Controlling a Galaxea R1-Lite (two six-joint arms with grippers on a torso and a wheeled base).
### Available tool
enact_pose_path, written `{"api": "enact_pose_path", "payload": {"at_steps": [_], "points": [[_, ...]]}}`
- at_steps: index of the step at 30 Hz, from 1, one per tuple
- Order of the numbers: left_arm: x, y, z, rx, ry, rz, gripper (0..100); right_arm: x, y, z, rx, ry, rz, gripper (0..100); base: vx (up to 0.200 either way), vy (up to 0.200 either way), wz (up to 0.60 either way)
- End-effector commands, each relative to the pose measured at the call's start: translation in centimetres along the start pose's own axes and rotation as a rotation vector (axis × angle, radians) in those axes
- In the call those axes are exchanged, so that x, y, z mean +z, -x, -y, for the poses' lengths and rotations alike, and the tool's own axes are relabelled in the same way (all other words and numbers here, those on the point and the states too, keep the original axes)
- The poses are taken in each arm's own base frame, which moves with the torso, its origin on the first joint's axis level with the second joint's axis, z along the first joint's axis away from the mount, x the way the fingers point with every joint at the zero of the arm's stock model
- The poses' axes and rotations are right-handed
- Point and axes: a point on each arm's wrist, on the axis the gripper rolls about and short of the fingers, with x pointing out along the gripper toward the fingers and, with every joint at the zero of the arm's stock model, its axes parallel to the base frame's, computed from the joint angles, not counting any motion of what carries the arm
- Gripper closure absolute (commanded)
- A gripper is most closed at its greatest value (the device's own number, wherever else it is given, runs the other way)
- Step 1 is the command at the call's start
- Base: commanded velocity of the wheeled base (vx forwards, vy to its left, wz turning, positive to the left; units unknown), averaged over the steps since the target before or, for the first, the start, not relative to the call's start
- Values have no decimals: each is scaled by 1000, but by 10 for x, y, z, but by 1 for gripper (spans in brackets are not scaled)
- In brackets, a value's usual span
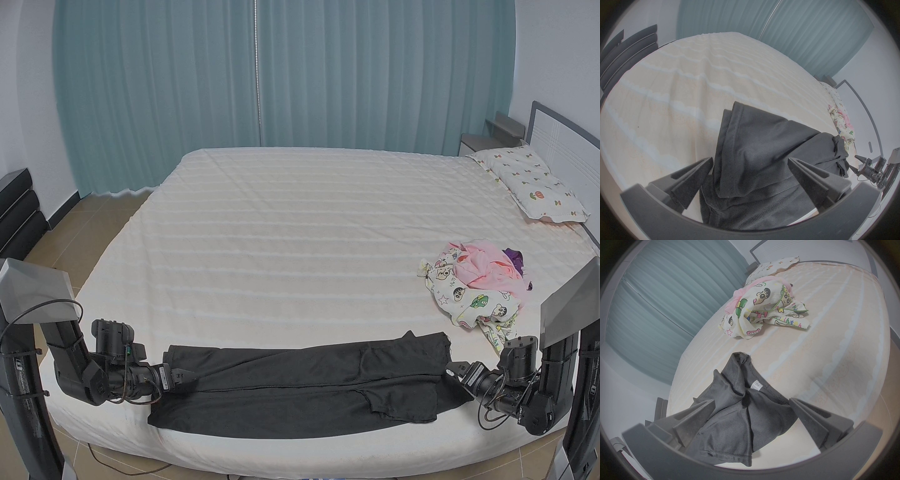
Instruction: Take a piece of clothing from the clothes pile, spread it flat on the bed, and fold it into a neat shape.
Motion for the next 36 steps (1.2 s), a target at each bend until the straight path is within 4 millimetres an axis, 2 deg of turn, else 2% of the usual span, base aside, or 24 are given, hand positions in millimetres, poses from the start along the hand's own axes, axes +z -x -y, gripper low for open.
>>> {"api": "enact_pose_path", "payload": {"at_steps": [1, 10, 11, 36], "points": [[-6, -7, -2, 6, 4, -30, 0, 1, -1, -1, 11, -1, 8, 0, 0, 0, 0], [-6, -7, -2, 5, 0, -30, 0, 1, -1, -1, 13, -3, 9, 0, 0, 0, 0], [-6, -7, -2, 5, 0, -30, 100, 0, -1, -1, 11, -2, 8, 0, 0, 0, 0], [-6, -4, -1, 3, 2, -25, 100, -2, -2, 2, -2, -7, -3, 0, 0, 0, 0]]}}
